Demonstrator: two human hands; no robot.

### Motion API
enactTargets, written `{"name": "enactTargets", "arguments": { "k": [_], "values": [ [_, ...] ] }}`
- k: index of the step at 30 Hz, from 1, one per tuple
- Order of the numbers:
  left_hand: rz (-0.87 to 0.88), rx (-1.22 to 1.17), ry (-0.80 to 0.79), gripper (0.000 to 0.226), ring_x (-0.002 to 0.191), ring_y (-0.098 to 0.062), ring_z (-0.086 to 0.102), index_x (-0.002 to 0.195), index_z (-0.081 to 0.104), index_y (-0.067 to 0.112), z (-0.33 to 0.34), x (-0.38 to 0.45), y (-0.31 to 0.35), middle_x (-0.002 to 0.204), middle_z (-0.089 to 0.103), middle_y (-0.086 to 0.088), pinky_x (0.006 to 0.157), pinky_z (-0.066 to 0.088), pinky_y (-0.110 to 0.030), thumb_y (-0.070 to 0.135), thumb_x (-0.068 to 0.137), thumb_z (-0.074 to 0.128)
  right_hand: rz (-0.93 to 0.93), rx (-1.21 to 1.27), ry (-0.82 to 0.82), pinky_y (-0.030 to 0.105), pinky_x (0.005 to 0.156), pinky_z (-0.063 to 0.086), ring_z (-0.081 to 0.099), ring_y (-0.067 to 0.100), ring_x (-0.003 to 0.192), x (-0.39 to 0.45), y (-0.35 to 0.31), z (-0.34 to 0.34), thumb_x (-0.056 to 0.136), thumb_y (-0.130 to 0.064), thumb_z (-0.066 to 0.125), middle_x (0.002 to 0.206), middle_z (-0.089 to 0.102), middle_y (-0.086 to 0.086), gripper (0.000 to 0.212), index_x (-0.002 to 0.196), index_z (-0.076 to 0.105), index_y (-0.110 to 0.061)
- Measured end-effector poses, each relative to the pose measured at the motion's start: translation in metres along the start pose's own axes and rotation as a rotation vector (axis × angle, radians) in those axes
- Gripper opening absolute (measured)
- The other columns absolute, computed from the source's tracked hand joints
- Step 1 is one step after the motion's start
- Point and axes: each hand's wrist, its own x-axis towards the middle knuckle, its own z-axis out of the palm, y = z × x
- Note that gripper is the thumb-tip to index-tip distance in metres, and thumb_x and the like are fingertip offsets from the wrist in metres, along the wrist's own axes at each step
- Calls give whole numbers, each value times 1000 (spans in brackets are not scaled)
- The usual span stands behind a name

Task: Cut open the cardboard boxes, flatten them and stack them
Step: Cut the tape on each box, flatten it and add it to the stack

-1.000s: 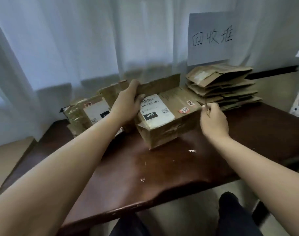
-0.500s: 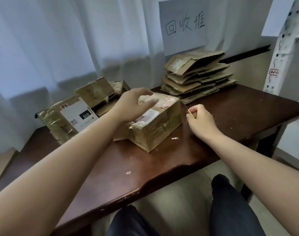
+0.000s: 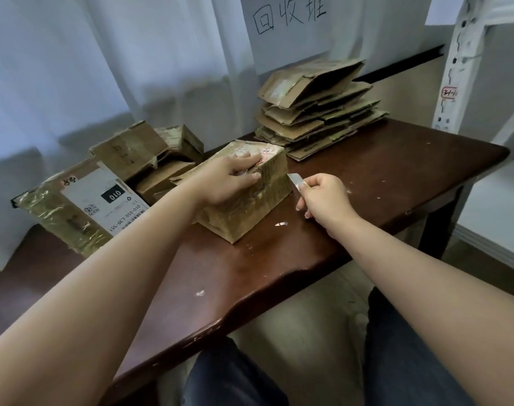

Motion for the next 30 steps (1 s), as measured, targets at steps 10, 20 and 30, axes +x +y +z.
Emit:
{"name": "enactTargets", "arguments": {
  "k": [10,20,30],
  "values": [
    [-10,-25,7,50,140,-12,32,145,41,33,0,-2,2,154,34,3,111,22,-22,39,96,54,15,12,78,24,52,45,52,11,39,7,1,9,96,-19,48,62,67,1,16,86,60,-14],
    [-70,33,23,49,143,-16,29,145,39,32,7,8,10,155,33,4,116,21,-29,44,99,46,23,-22,75,22,47,43,51,13,42,16,-3,11,96,-16,49,59,62,3,26,80,69,-8],
    [-132,7,58,46,143,-17,29,145,42,27,11,13,21,153,37,2,117,22,-30,44,102,36,55,45,17,21,41,36,45,13,41,20,-5,20,92,-21,57,54,56,2,23,76,70,-11]
  ]
}}
